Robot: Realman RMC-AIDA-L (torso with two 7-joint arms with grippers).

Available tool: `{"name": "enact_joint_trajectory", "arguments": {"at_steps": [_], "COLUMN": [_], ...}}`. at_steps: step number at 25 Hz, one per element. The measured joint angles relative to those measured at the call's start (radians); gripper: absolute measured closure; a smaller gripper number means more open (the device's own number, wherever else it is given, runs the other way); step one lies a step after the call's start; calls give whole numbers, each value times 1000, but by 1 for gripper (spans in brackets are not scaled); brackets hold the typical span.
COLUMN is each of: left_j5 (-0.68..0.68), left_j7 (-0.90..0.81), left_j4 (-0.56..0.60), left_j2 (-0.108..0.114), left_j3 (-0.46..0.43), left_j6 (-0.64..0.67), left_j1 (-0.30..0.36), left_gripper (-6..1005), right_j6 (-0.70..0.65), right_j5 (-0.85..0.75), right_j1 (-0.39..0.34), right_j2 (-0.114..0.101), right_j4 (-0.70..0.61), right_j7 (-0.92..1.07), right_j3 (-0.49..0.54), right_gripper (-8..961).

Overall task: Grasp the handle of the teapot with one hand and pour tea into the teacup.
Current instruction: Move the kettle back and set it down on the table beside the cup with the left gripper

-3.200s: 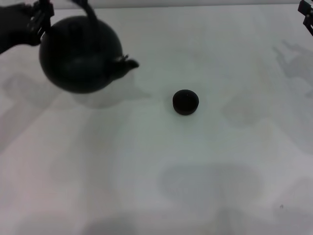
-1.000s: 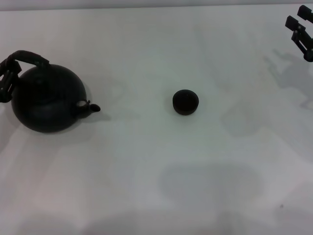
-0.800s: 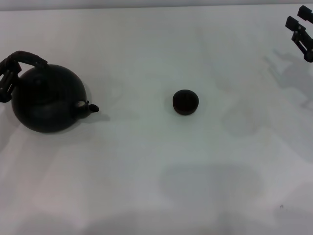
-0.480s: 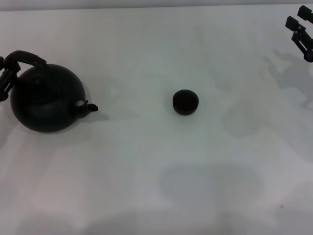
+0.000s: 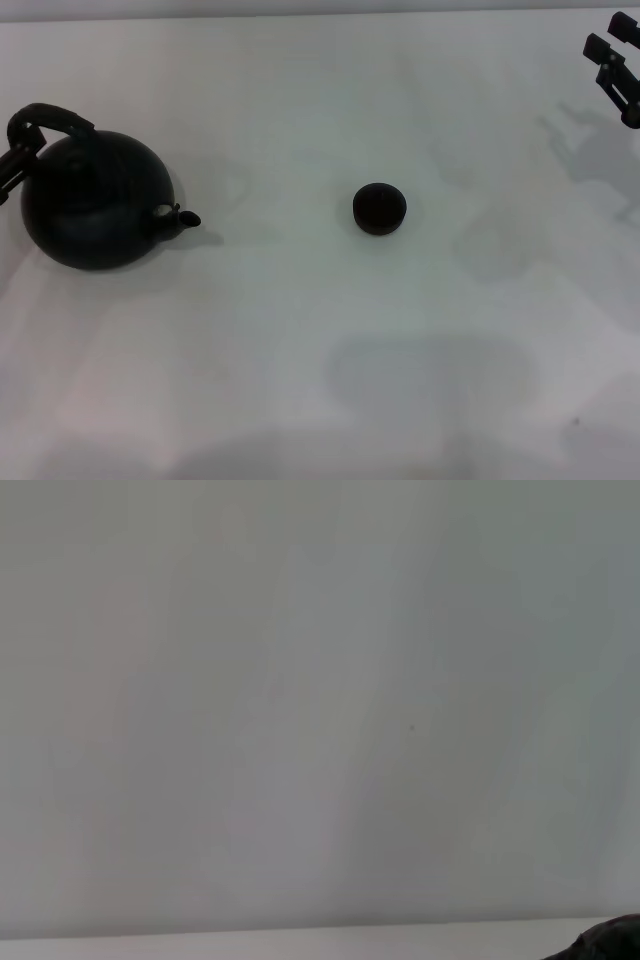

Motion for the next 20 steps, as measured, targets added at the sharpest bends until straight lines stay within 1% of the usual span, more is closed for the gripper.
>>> {"name": "enact_joint_trajectory", "arguments": {"at_steps": [7,10,14,17,20], "left_j5": [8,10,13,13,9], "left_j7": [26,27,33,53,101], "left_j4": [1,1,2,10,13], "left_j2": [2,3,4,4,5], "left_j3": [0,2,4,0,-4], "left_j6": [36,39,69,109,181], "left_j1": [7,11,33,67,108], "left_gripper": [121,122,122,123,124], "right_j6": [11,12,13,12,7], "right_j5": [0,0,0,0,0], "right_j1": [-4,-5,-7,-8,-8], "right_j2": [0,0,-1,-1,-2], "right_j4": [0,0,0,0,0], "right_j7": [2,2,3,2,2], "right_j3": [0,0,0,0,0], "right_gripper": [635,635,636,636,636]}}
